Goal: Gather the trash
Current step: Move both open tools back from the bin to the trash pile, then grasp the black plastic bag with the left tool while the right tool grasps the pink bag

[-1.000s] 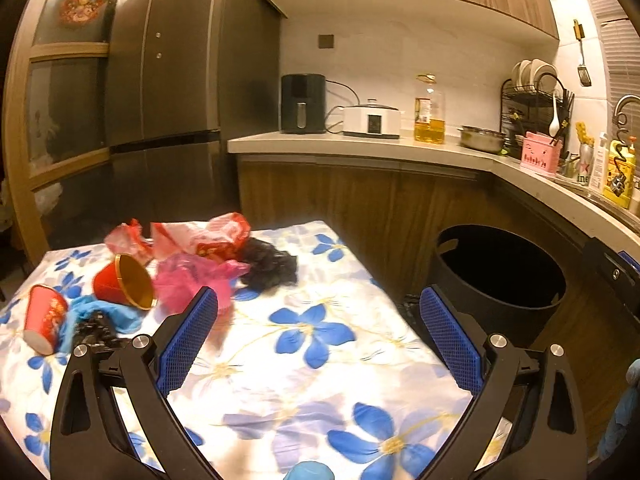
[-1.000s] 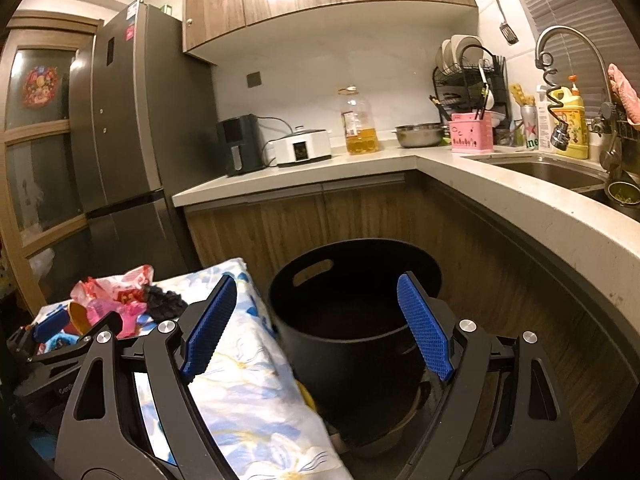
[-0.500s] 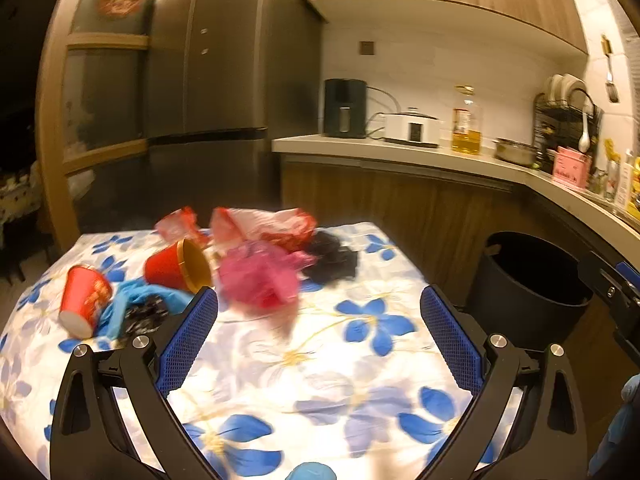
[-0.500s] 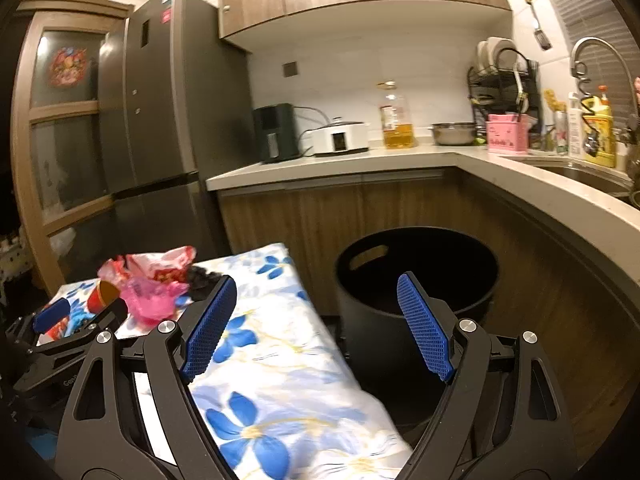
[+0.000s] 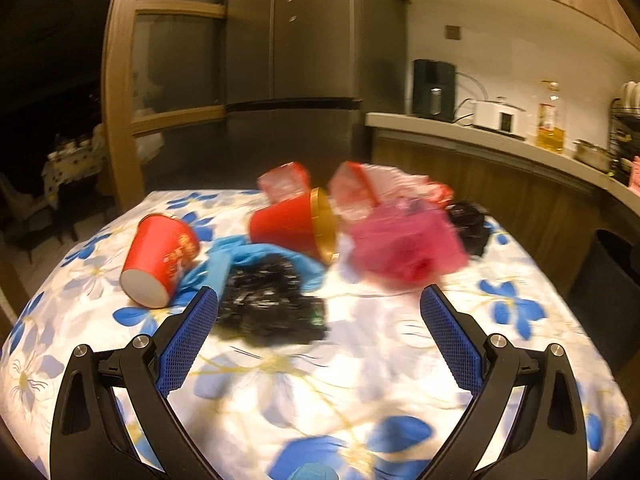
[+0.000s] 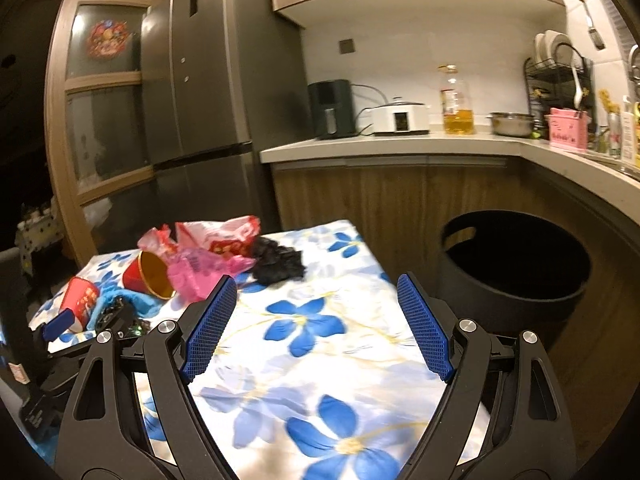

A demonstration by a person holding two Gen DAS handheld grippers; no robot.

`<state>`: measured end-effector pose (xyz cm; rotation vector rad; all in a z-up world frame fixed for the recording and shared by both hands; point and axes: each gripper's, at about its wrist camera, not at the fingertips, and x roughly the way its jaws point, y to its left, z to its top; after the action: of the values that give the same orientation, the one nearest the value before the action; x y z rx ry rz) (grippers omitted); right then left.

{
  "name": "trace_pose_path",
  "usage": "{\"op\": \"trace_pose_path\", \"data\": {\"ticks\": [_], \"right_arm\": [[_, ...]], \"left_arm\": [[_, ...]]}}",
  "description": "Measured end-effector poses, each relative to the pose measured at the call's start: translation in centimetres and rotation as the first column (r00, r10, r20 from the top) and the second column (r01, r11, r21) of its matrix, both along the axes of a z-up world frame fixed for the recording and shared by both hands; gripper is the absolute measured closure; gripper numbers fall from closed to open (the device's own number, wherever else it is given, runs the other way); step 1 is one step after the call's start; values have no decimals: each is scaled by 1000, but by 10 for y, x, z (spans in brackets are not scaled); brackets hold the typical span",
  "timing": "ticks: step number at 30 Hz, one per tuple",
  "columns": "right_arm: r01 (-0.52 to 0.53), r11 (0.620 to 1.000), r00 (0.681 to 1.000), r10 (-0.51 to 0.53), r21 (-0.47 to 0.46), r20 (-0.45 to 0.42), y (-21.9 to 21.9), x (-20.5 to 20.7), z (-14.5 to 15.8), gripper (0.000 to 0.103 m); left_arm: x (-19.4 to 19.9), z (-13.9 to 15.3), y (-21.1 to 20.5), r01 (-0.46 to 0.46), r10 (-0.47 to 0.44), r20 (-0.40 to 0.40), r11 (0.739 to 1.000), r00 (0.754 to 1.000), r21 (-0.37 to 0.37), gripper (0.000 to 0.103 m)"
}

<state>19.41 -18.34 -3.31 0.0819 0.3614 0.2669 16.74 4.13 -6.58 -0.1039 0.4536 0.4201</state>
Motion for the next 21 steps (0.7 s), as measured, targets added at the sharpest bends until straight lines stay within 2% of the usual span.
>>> {"op": "trace_pose_path", "data": {"ticks": [5, 11, 13, 17, 21], "right_arm": [[-43, 999, 999, 43, -16, -2, 28, 12, -3, 22], [-67, 997, 997, 69, -46, 33, 54, 26, -3, 22], [-81, 995, 996, 82, -53, 32, 64, 32, -5, 22], [-125, 990, 991, 127, -67, 35, 82, 41, -8, 23], [-159, 983, 987, 160, -94, 11, 99, 52, -17, 33]], "left_arm": [[16, -8, 19, -44, 42, -44, 998, 998, -37, 7], [36, -17, 29, -77, 69, -102, 995, 992, -71, 14], [40, -21, 33, -89, 79, -126, 993, 989, -81, 25], [44, -27, 37, -92, 76, -150, 990, 986, -103, 33], [45, -31, 43, -92, 68, -167, 985, 984, -143, 55]]}}
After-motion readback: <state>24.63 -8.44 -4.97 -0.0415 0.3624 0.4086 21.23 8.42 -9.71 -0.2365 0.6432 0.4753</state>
